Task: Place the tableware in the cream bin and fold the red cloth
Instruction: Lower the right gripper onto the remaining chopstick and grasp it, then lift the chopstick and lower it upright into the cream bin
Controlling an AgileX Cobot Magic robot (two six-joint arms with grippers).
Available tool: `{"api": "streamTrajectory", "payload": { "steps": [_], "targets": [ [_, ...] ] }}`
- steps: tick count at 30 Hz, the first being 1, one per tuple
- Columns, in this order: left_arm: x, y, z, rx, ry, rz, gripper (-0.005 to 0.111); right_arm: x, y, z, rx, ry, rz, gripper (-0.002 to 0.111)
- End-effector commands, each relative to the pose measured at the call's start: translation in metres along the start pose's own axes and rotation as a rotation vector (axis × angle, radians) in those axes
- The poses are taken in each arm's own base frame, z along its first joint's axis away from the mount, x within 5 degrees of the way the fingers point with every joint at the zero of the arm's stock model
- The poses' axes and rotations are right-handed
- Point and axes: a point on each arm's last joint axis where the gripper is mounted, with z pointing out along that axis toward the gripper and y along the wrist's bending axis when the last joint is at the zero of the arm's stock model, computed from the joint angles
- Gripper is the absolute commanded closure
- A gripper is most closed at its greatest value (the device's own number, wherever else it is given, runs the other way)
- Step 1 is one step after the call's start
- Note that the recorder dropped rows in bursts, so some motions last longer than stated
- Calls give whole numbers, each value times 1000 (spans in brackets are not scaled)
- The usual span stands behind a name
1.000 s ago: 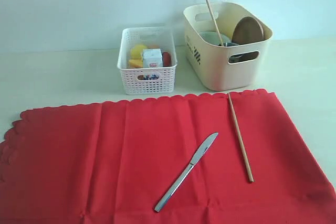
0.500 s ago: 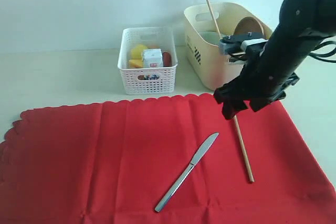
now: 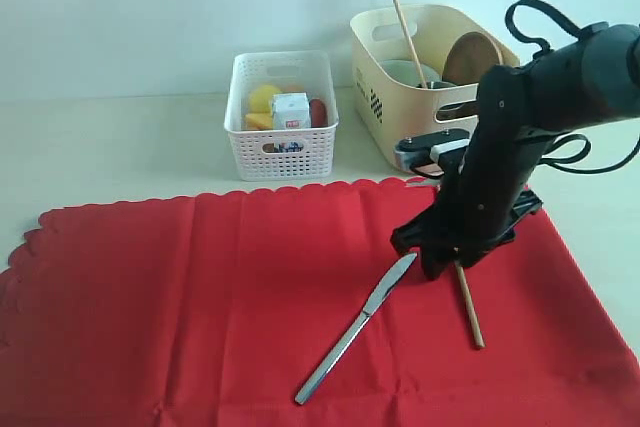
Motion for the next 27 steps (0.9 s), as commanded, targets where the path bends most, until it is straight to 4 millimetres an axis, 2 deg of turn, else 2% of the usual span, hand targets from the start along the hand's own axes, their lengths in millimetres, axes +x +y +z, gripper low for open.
{"api": "streamTrajectory", "payload": {
  "steps": [1,2,4,9,15,20,25,27],
  "targets": [
    [-1,0,0,6,-13,-2,106,1,0,7,5,4,0,85],
    [-1,0,0,6,-13,-2,106,1,0,7,5,4,0,97],
    [-1,0,0,6,-13,-2,106,0,-1,4,14,-5,-16,108],
    [-1,0,0,6,-13,-2,106,-2,0,-21,19,-70,-26,108],
    [-1,0,0,6,-13,-2,106,-5,4,-83,27,-266,-55,108],
    [-1,0,0,6,-13,-2,106,-9,7,-143,39,-534,-67,108],
    [-1,0,0,6,-13,-2,106,-26,9,-188,45,-717,-69,108],
    [-1,0,0,6,-13,-2,106,-36,9,-200,47,-776,-71,108]
  ]
}}
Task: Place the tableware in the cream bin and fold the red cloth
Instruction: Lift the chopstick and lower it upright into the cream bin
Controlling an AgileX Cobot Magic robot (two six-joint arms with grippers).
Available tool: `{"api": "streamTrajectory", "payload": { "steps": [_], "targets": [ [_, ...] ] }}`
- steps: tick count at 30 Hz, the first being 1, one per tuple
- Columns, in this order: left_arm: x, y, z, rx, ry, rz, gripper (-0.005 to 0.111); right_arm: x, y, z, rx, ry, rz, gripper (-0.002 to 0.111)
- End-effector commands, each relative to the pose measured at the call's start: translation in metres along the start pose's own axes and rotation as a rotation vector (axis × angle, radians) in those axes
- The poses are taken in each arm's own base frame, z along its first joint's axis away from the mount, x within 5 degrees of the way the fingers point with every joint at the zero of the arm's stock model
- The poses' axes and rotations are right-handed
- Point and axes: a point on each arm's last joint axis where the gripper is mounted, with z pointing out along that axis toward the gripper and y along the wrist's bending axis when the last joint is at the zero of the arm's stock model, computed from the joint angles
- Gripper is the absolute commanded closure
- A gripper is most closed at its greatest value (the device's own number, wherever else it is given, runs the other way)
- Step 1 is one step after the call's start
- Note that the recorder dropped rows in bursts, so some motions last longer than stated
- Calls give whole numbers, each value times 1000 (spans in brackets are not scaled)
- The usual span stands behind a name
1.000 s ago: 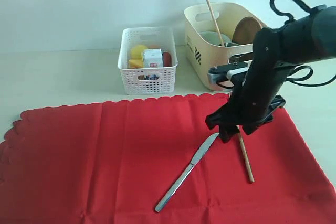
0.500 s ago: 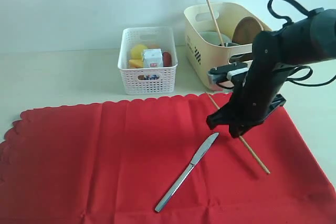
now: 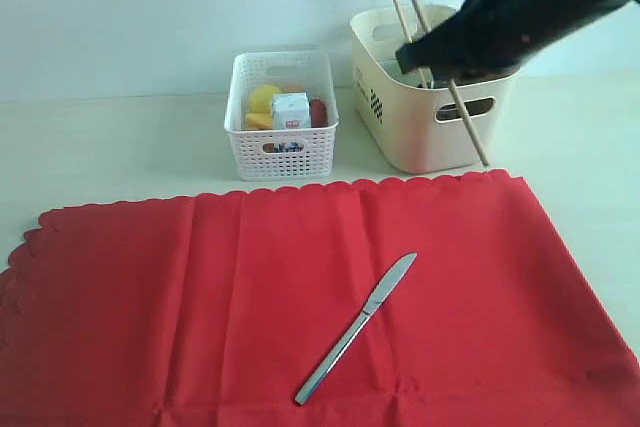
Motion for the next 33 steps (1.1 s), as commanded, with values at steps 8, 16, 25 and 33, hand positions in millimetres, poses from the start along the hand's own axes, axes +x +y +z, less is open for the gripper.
{"api": "streamTrajectory", "payload": {
  "steps": [8,16,25,33],
  "targets": [
    [-1,0,0,6,-13,-2,106,-67,-33,8,71,-306,47,108],
    [-1,0,0,6,-13,-2,106,-72,-61,70,145,-441,38,108],
    [-1,0,0,6,-13,-2,106,-68,-88,139,196,-497,38,108],
    [-1,0,0,6,-13,-2,106,-50,-101,186,201,-437,56,104]
  ]
}}
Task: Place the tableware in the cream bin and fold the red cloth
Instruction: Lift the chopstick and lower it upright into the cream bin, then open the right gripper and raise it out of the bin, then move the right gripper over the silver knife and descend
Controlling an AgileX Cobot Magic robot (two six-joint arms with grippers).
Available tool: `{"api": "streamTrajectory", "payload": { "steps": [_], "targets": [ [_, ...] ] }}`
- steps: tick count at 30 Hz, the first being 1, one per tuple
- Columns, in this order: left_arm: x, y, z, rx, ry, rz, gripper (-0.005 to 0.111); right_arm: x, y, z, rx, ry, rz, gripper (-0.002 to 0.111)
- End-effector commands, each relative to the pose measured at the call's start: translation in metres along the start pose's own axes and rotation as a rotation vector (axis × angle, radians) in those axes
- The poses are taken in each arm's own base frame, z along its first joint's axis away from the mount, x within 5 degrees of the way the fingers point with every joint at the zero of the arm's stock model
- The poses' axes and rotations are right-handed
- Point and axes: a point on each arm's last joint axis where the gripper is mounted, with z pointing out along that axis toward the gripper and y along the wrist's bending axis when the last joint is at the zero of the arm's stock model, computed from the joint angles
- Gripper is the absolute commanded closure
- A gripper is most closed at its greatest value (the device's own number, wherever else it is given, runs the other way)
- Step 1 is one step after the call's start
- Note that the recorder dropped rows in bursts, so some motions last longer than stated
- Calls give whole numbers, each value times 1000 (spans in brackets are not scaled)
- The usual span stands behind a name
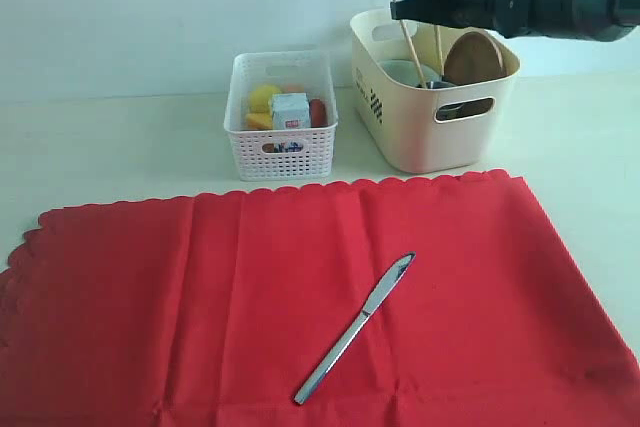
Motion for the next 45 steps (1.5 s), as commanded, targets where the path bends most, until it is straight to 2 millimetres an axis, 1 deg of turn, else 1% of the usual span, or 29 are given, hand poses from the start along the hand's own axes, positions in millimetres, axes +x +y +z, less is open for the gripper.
{"api": "streamTrajectory", "payload": {
  "steps": [1,5,9,12,14,19,26,29,31,32,34,35,37,38,41,43,45],
  "targets": [
    [-1,0,0,6,-13,-2,106,15,-1,14,4,9,-7,101],
    [-1,0,0,6,-13,-2,106,23,0,18,2,33,-7,91],
    [-1,0,0,6,-13,0,106,25,0,17,-6,71,-32,73],
    [-1,0,0,6,-13,0,106,20,0,13,-10,93,-34,60],
    [-1,0,0,6,-13,0,106,14,0,8,-14,109,-34,55],
    [-1,0,0,6,-13,-4,106,-9,0,-13,-27,165,-35,54],
    [-1,0,0,6,-13,-2,106,-44,-1,-55,-52,281,-37,54],
    [-1,0,0,6,-13,-2,106,-53,1,-74,-73,339,-10,54],
    [-1,0,0,6,-13,-2,106,-54,4,-89,-103,374,50,56],
    [-1,0,0,6,-13,-5,106,-53,8,-95,-123,383,85,60],
    [-1,0,0,6,-13,-5,106,-45,20,-111,-160,386,146,71],
    [-1,0,0,6,-13,-5,106,-44,26,-120,-169,363,163,76],
    [-1,0,0,6,-13,-5,106,-33,45,-140,-193,314,193,89],
    [-1,0,0,6,-13,-5,106,-22,54,-150,-200,308,207,93],
    [-1,0,0,6,-13,-2,106,-1,90,-189,-252,239,169,107],
    [-1,0,0,6,-13,-2,106,14,111,-216,-297,199,124,108],
    [-1,0,0,6,-13,-2,106,25,124,-235,-334,181,99,108]
  ]
}}
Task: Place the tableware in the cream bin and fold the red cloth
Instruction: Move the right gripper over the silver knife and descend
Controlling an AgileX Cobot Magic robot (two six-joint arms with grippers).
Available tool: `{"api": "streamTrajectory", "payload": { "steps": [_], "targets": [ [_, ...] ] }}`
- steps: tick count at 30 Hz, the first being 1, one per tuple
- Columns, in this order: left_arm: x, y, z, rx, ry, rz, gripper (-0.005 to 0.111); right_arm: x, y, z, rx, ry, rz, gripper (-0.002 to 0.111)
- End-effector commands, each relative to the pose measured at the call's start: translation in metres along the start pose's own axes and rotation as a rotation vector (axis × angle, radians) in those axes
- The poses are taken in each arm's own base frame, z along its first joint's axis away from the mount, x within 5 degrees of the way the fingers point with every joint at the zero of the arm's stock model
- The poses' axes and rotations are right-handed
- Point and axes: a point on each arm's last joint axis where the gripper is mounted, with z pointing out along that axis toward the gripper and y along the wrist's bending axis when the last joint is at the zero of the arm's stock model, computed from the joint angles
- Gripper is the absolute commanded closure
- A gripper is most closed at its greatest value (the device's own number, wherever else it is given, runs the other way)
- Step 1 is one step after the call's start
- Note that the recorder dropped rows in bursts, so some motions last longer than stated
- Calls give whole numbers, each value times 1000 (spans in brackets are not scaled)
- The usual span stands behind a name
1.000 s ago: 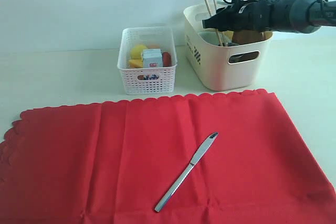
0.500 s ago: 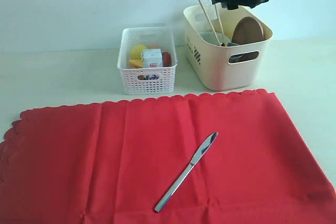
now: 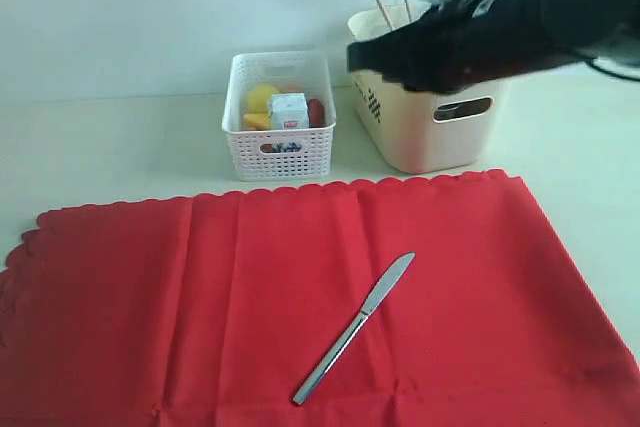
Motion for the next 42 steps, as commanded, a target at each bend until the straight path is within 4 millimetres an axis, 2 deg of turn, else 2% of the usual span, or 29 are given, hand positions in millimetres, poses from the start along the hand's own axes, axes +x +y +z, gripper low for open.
{"api": "streamTrajectory", "payload": {
  "steps": [1,5,10,20,27,42],
  "targets": [
    [-1,0,0,6,-13,-2,106,36,34,-30,-71,-77,-77,108],
    [-1,0,0,6,-13,-2,106,60,43,-40,-99,-57,-107,108],
    [-1,0,0,6,-13,-2,106,73,40,-41,-94,-34,-112,108],
    [-1,0,0,6,-13,-2,106,78,40,-42,-100,13,-125,108],
    [-1,0,0,6,-13,-2,106,91,41,-44,-125,150,-189,108],
    [-1,0,0,6,-13,-2,106,93,41,-44,-130,163,-225,108]
  ]
}}
